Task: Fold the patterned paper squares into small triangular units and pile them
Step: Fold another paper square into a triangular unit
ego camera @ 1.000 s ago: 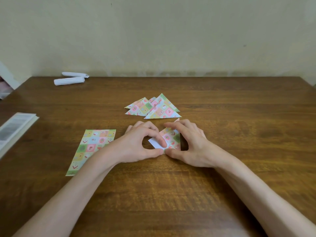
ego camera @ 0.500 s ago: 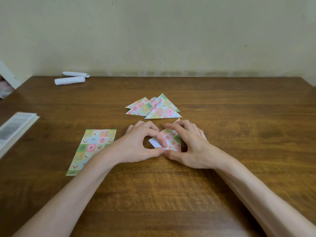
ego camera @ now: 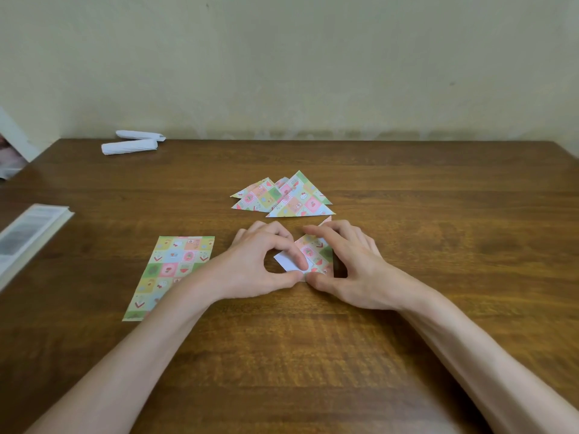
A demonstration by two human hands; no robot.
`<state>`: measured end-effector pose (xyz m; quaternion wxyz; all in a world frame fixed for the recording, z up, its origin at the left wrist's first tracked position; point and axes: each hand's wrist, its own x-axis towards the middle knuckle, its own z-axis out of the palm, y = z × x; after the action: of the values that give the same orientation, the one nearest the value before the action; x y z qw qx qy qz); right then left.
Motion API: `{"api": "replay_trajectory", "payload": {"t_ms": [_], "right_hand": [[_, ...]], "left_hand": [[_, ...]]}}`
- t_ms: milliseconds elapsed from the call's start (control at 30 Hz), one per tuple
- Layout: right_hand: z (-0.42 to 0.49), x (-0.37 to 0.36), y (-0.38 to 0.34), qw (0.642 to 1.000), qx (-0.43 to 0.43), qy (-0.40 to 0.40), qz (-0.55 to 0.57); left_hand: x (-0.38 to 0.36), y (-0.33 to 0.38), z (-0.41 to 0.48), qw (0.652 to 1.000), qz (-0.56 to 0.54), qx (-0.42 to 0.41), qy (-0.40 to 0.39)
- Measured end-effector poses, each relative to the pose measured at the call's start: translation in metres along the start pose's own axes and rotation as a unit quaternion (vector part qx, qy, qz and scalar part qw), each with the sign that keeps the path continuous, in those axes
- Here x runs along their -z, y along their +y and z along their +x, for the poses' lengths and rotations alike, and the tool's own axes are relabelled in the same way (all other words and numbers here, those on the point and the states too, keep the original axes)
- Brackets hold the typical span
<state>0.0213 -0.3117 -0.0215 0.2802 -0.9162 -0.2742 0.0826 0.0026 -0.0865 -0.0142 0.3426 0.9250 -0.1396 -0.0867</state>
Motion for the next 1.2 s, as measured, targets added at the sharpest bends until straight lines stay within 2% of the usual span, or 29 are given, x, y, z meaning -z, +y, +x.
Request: {"api": "replay_trajectory", "payload": {"t_ms": [167,333,600,800,967,1200], "right_hand": [[0.001,0.001,0.000,1.000,-0.004,0.005,0.012],[-0.004,0.010,0.005,0.998,0.011,-0.028,0.047],[-0.004,0.011,0.006,0.999,0.017,-0.040,0.026],[-0.007,0.019,0.009,0.995,0.033,-0.089,0.029],[-0.007,0.024,0.011,0.992,0.025,-0.108,0.054],[-0.006,0.027,0.012,0.990,0.030,-0.131,0.044]], "left_hand": [[-0.002,0.002,0.000,1.000,-0.001,0.007,0.012],[0.000,0.001,0.000,1.000,-0.003,0.003,0.001],[-0.007,0.004,0.001,0.999,0.009,0.023,0.024],[-0.007,0.004,0.002,0.999,0.012,0.023,0.019],[-0.011,0.007,0.001,0.998,0.016,0.017,0.053],[-0.008,0.007,0.001,0.999,0.015,0.023,0.031]]}}
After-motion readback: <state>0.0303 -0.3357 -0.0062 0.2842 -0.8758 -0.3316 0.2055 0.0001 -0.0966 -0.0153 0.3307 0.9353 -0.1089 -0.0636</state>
